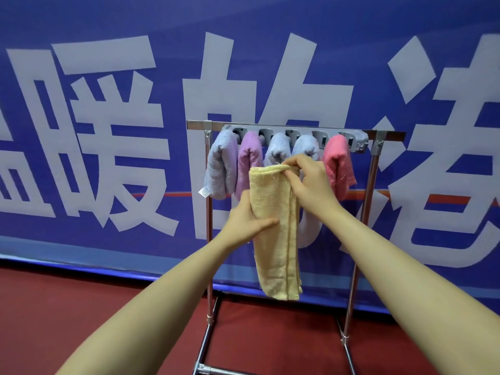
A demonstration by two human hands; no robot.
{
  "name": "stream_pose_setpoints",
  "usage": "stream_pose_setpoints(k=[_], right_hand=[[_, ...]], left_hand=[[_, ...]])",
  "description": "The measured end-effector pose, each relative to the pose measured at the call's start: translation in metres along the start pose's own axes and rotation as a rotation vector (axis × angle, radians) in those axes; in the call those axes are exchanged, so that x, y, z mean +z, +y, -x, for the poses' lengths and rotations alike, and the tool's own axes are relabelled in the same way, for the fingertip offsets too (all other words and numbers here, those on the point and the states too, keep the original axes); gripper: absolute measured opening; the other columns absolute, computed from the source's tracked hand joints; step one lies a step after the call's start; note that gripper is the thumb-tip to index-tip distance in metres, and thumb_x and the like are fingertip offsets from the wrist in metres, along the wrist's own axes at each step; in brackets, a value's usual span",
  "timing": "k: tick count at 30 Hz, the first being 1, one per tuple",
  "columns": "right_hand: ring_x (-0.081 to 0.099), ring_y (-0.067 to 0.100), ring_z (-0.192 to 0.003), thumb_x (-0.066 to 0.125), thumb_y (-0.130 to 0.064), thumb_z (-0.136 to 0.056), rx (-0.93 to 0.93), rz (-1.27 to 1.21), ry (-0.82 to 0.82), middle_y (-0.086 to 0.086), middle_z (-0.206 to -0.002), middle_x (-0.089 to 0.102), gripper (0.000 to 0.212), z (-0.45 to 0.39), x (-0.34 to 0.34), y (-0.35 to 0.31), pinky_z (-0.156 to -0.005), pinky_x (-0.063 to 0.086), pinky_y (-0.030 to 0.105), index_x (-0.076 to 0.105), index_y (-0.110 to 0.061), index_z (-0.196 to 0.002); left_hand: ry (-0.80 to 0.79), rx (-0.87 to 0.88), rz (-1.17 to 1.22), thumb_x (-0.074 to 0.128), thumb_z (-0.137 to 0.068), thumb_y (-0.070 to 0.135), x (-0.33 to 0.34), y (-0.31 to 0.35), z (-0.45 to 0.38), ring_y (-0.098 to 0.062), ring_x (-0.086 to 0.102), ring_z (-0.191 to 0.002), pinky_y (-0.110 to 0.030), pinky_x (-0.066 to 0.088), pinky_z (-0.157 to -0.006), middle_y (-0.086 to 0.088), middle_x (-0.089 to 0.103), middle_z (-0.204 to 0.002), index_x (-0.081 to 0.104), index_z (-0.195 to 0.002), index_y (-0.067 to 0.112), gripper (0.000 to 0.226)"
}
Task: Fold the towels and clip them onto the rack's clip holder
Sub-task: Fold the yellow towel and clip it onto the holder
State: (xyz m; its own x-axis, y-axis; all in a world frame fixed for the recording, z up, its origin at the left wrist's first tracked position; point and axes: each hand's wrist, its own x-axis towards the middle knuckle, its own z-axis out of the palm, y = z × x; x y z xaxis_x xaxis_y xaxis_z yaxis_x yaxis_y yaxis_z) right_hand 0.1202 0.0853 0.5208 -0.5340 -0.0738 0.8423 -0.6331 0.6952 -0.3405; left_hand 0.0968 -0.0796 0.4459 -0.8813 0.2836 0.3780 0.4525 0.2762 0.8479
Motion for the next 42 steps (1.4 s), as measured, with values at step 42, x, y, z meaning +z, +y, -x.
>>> stream_pose_setpoints(k=[42], right_hand=[[0.052, 0.028, -0.093, 0.043, 0.001, -0.08, 0.121, 0.544, -0.065, 0.006, -0.098, 0.059, 0.027, 0.007, 0.021, -0.001, -0.082, 0.026, 0.035, 0.058, -0.011, -0.099]], left_hand=[[0.403, 0.501, -1.15, 0.079, -0.055, 0.026, -0.003, 0.057, -0.042, -0.022, 0.05, -0.044, -0.027, 0.021, -0.055, 0.001, 0.054, -0.053, 0.049, -0.066, 0.014, 0.034]])
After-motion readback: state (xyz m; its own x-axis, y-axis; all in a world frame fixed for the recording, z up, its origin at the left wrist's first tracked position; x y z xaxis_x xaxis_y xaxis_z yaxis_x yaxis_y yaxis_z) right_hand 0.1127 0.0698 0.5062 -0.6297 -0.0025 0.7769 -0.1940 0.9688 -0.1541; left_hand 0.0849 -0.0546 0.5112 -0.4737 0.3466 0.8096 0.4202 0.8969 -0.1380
